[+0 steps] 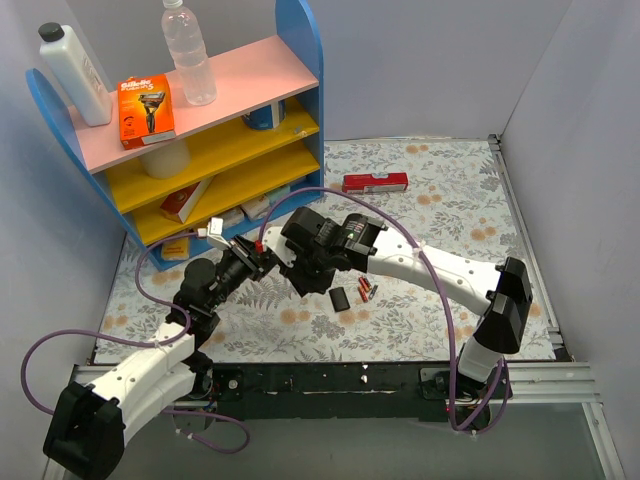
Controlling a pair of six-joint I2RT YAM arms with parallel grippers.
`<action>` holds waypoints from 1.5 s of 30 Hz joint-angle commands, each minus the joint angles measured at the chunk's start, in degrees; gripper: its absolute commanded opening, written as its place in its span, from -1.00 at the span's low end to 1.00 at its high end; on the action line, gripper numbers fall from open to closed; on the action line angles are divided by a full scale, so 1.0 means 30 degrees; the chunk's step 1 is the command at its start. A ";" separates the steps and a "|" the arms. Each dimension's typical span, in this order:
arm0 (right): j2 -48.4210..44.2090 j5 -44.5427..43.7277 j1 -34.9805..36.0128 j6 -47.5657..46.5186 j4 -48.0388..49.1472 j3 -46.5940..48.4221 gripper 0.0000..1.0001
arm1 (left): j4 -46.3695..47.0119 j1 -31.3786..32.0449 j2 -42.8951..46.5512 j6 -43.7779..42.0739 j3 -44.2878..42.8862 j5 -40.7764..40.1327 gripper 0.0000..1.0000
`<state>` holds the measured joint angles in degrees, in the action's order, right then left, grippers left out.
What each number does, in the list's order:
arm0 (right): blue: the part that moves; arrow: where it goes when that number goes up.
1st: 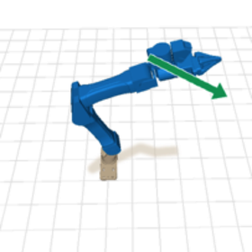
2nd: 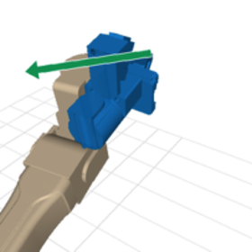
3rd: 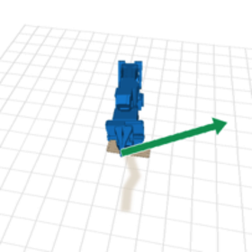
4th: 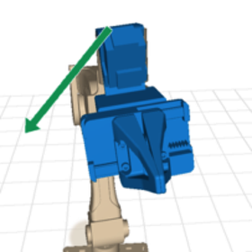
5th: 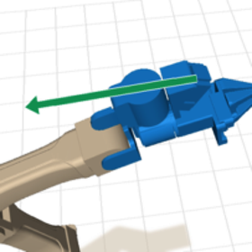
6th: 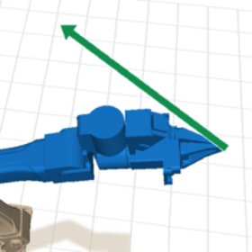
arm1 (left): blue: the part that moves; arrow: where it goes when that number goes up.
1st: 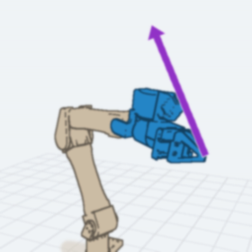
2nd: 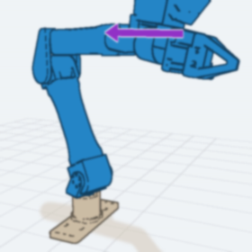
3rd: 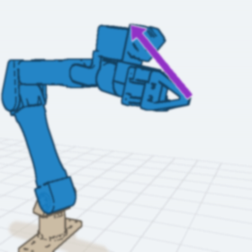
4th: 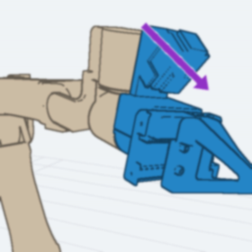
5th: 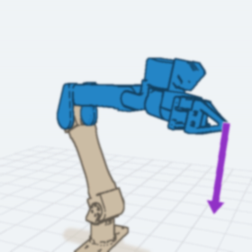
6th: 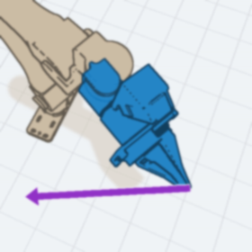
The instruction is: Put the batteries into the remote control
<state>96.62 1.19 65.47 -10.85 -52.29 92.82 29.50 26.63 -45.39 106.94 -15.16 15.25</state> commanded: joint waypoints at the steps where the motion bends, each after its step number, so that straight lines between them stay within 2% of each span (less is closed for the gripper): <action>1: 0.0636 -0.1657 -0.0700 0.2969 0.2284 0.0995 -0.37 | 0.2296 0.0497 0.1008 0.3555 -0.1861 0.2330 -1.00; 8: -0.0184 -0.1626 -0.1841 0.5520 0.3191 -0.0028 -0.40 | 0.2091 0.0497 0.1007 0.2003 -0.2476 0.2593 -1.00; 10: -0.0535 -0.1686 -0.2048 0.6046 0.3803 -0.0816 -0.59 | 0.2530 0.0497 0.0832 0.1768 -0.2593 0.2973 -1.00; 11: -0.0681 -0.1657 -0.2252 0.6136 0.4156 -0.1140 -0.77 | 0.2763 0.0497 0.0774 0.1738 -0.2623 0.3091 -1.00; 14: -0.1180 -0.1570 -0.2487 0.6341 0.5184 -0.2080 -0.97 | 0.3759 0.0497 0.0627 0.1738 -0.2594 0.3443 -1.00; 20: -0.1239 -0.0957 -0.2664 0.6752 0.5885 -0.2461 -0.97 | 0.4494 0.0497 0.0275 0.1504 -0.2770 0.3737 -1.00; 26: -0.2409 -0.0952 -0.2868 0.6928 0.7146 -0.3164 -0.97 | 0.2623 0.0497 0.0362 -0.0188 -0.2536 0.2831 -1.00; 28: -0.3492 -0.1041 -0.3015 0.7015 0.8111 -0.3866 -0.73 | 0.1102 0.0497 0.0451 -0.1042 -0.2506 0.2040 -1.00; 29: -0.3930 -0.1158 -0.3161 0.7045 0.8463 -0.4216 -0.49 | 0.0197 0.0497 0.0596 -0.1683 -0.2448 0.1747 -1.00; 31: -0.5219 -0.1071 -0.3337 0.7045 0.9369 -0.5212 -0.21 | -0.0250 0.0468 0.0743 -0.2332 -0.2098 0.0956 -1.00; 32: -0.5601 -0.1071 -0.3541 0.7074 0.9548 -0.5506 0.00 | -0.0919 0.0439 0.0802 -0.2421 -0.2009 0.0576 -1.00; 34: -0.6627 -0.0984 -0.3892 0.7453 0.9812 -0.6411 0.11 | -0.1218 0.0439 0.1007 -0.2919 -0.1658 -0.0242 -1.00; 36: -0.7503 -0.0983 -0.4011 0.7485 0.9901 -0.7175 0.40 | -0.1978 0.0468 0.1269 -0.3008 -0.1481 -0.0918 -1.00; 38: -0.7946 -0.1303 -0.4187 0.7543 0.9844 -0.8259 0.54 | -0.2621 0.0468 0.1446 -0.3008 -0.1102 -0.1856 -1.00; 45: -0.8038 -0.1921 -0.4187 0.8889 0.8555 -1.0165 0.56 | -0.5611 0.0468 0.2501 -0.3153 -0.0720 -0.4231 -1.00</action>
<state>72.14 -3.05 52.88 12.60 -26.30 65.06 18.76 27.94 -40.10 98.80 -18.17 8.08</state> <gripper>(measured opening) 0.778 0.192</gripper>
